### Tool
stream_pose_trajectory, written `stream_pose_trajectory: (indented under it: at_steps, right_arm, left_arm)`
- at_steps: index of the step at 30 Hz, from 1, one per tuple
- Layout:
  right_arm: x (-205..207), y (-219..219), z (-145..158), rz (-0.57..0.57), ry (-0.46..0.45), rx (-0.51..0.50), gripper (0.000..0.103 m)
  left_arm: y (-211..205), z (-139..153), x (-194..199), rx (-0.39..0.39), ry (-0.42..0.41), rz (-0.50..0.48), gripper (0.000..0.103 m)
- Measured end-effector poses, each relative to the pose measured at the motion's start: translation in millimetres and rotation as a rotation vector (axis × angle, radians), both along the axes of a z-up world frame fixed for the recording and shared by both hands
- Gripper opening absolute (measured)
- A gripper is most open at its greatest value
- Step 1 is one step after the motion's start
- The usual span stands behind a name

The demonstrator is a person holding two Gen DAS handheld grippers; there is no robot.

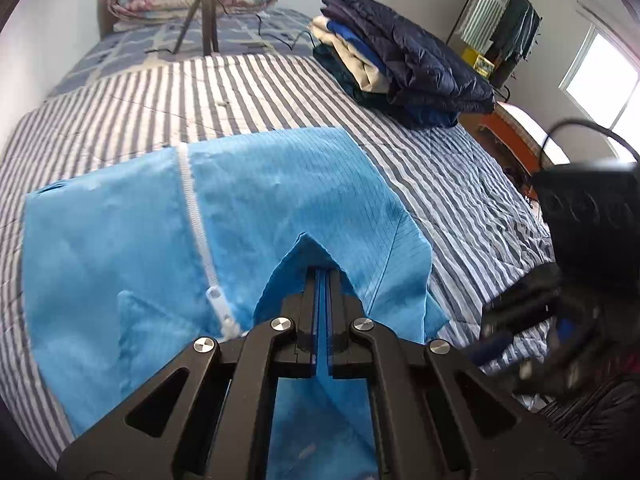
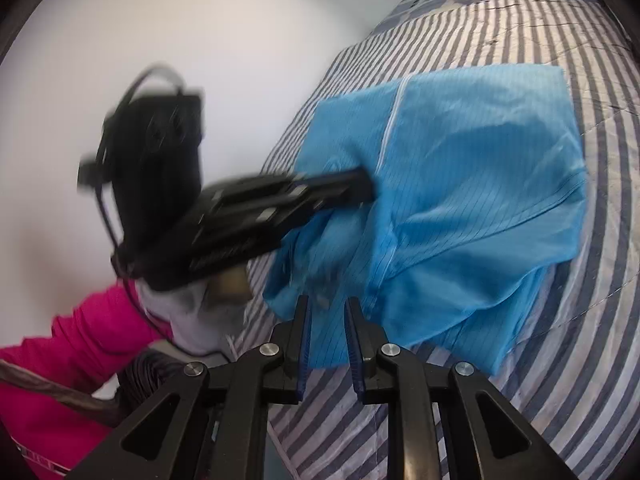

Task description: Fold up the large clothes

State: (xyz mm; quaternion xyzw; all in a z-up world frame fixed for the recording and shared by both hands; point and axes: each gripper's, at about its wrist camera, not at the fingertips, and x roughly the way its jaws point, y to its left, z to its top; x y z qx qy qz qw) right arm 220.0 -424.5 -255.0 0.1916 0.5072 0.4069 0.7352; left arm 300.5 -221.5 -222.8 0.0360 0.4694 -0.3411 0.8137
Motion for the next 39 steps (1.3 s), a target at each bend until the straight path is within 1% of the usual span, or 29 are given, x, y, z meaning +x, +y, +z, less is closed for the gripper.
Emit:
stream_pose_trajectory:
  at_steps: [1, 4, 5, 6, 8, 10, 13, 14, 15, 17, 18, 19, 20, 21, 22, 24, 25, 26, 27, 28, 29, 30, 31, 32, 33, 35, 36, 37, 39]
  right_arm:
    - [-0.1, 2.3, -0.5, 0.005, -0.003, -0.017, 0.018]
    - [2.6, 11.7, -12.8, 0.003, 0.013, -0.055, 0.018]
    - [4.3, 12.9, -16.5, -0.002, 0.019, -0.074, 0.018]
    - [5.4, 13.8, -18.5, -0.003, 0.020, -0.086, 0.018]
    - [5.2, 12.0, -14.3, -0.014, 0.000, -0.086, 0.018]
    - [6.9, 2.4, -4.4, -0.041, -0.031, -0.085, 0.018]
    - [7.1, -13.7, 17.9, -0.087, -0.080, -0.073, 0.020]
    - [10.4, -13.5, 24.2, -0.100, -0.106, -0.081, 0.027]
    - [13.3, -11.5, 29.8, -0.114, -0.133, -0.092, 0.032]
    - [19.9, -4.7, 36.6, -0.105, -0.169, -0.103, 0.044]
    - [22.3, 0.1, 37.2, -0.093, -0.181, -0.114, 0.048]
    - [25.4, 8.7, 36.7, -0.084, -0.196, -0.141, 0.057]
    - [33.7, 12.2, 34.6, -0.082, -0.203, -0.171, 0.061]
    - [39.0, 18.8, 30.7, -0.083, -0.201, -0.196, 0.061]
    - [44.1, 17.2, 27.2, -0.082, -0.191, -0.203, 0.061]
    - [57.9, 24.2, 16.9, -0.085, -0.155, -0.183, 0.051]
    - [63.9, 23.6, 12.9, -0.085, -0.136, -0.168, 0.035]
    - [70.9, 24.9, 5.8, -0.085, -0.100, -0.136, 0.015]
    - [80.7, 17.8, 0.4, -0.084, -0.063, -0.101, 0.006]
    - [83.7, 13.1, -2.1, -0.085, -0.029, -0.065, 0.000]
    - [85.6, 9.2, -5.6, -0.085, 0.009, -0.015, 0.000]
    - [85.3, 7.1, -6.1, -0.084, 0.027, 0.027, 0.000]
    - [85.4, 2.8, -5.5, -0.085, 0.031, 0.048, 0.000]
    - [84.9, -1.7, -5.8, -0.096, 0.029, 0.039, 0.000]
    - [87.7, -5.1, -9.8, -0.112, 0.039, 0.017, 0.000]
    - [93.8, -6.6, -22.2, -0.145, 0.082, -0.020, 0.000]
    - [95.5, -3.8, -27.4, -0.155, 0.086, -0.063, 0.000]
    - [96.3, -0.3, -29.8, -0.160, 0.074, -0.113, 0.000]
    - [91.6, 13.3, -26.4, -0.168, 0.007, -0.246, 0.002]
  left_arm:
    - [-6.3, -7.1, 8.7, 0.004, 0.049, -0.015, 0.000]
    - [-14.6, -25.5, 25.4, 0.031, 0.162, -0.017, 0.000]
    - [-13.7, -27.3, 26.6, 0.036, 0.175, -0.003, 0.000]
    - [-8.0, -24.8, 26.9, 0.014, 0.183, 0.011, 0.000]
    - [6.2, -13.2, 22.9, -0.012, 0.154, 0.030, 0.000]
    - [24.7, -0.9, 17.6, -0.023, 0.127, 0.064, 0.000]
    - [51.7, 10.6, 4.2, -0.075, 0.139, 0.104, 0.000]
    - [56.5, 11.5, -0.2, -0.087, 0.150, 0.105, 0.000]
    - [60.6, 9.7, -9.9, -0.098, 0.168, 0.097, 0.000]
    - [62.9, 3.6, -22.9, -0.096, 0.190, 0.083, 0.001]
    - [62.2, -1.7, -26.5, -0.095, 0.206, 0.078, 0.006]
    - [61.0, -7.8, -27.5, -0.099, 0.224, 0.078, 0.010]
    - [59.8, -12.2, -28.7, -0.107, 0.241, 0.077, 0.017]
    - [59.7, -18.5, -26.8, -0.125, 0.265, 0.094, 0.020]
    - [60.3, -25.6, -22.1, -0.158, 0.300, 0.121, 0.020]
    - [61.3, -32.0, -16.4, -0.215, 0.329, 0.150, 0.020]
    - [61.3, -34.7, -14.3, -0.241, 0.335, 0.163, 0.020]
    - [61.6, -37.4, -13.5, -0.263, 0.346, 0.168, 0.011]
    - [62.4, -40.1, -13.9, -0.287, 0.362, 0.171, 0.000]
    - [63.7, -39.0, -17.2, -0.289, 0.349, 0.180, 0.000]
    - [63.8, -34.4, -22.4, -0.285, 0.316, 0.172, 0.000]
    - [63.3, -27.6, -30.2, -0.274, 0.273, 0.149, 0.000]
    - [61.9, -20.8, -37.6, -0.256, 0.230, 0.126, 0.000]
    - [59.4, -18.0, -41.7, -0.245, 0.206, 0.112, 0.000]
    - [58.0, -16.5, -44.6, -0.237, 0.196, 0.101, 0.000]
    - [58.8, -19.9, -45.0, -0.225, 0.201, 0.107, 0.000]
    - [59.5, -23.6, -44.6, -0.220, 0.208, 0.110, 0.000]
    - [58.9, -26.0, -44.2, -0.211, 0.211, 0.109, 0.000]
    - [58.2, -26.4, -45.7, -0.184, 0.225, 0.095, 0.000]
